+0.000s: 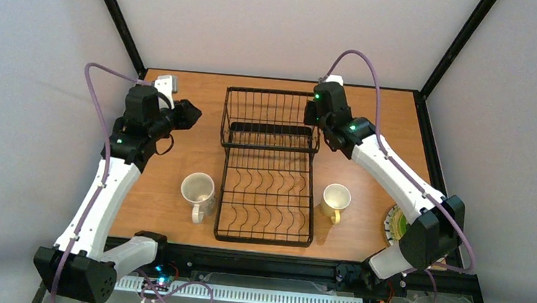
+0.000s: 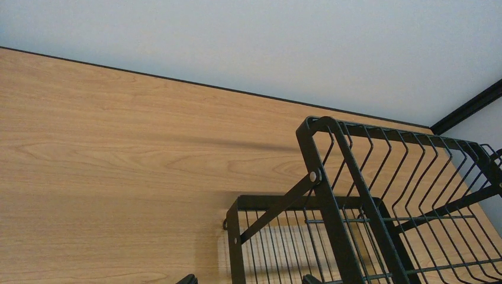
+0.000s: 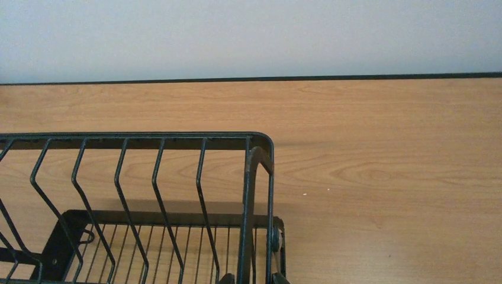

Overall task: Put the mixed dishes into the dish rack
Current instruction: Move the dish rack to the center of the board.

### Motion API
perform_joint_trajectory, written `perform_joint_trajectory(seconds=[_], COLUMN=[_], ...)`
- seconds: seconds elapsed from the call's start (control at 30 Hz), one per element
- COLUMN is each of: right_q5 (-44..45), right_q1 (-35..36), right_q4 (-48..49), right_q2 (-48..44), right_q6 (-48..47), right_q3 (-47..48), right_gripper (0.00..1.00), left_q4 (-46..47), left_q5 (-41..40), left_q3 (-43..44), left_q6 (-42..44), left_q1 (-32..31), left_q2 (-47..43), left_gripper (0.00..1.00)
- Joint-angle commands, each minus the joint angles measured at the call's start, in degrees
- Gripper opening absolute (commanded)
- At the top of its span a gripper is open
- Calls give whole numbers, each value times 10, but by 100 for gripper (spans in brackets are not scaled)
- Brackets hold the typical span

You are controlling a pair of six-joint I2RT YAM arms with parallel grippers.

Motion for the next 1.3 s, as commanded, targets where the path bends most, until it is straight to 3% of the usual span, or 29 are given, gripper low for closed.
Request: perform_joint_trajectory(seconds=[0.0,0.13,0.17,0.57,0.97,1.27], right_q5=[-21,-15,-11,28,69,60], right_q1=[6,6,6,6,-4,-55], right_q4=[-53,-78,-84,-90,-109,-86], right_q2=[43,73,81,147,236,250], right_q6=[-3,1,3,46,71,56], right_q3=[12,40,46,116,269,285], right_gripper=[25,4,2,2,2,2], left_q4=[-15,-15,-15,6,15,17], left_q5=[-5,-7,-8,-16,-21,-17], left_q3=[24,26,26,27,20,11], left_q6=[1,2,3,3,1,0], left_q1=[-3,-3,-3,-3,-3,-3], left_q2=[7,13,15,42,47,40], left_gripper=[100,100,100,100,100,100])
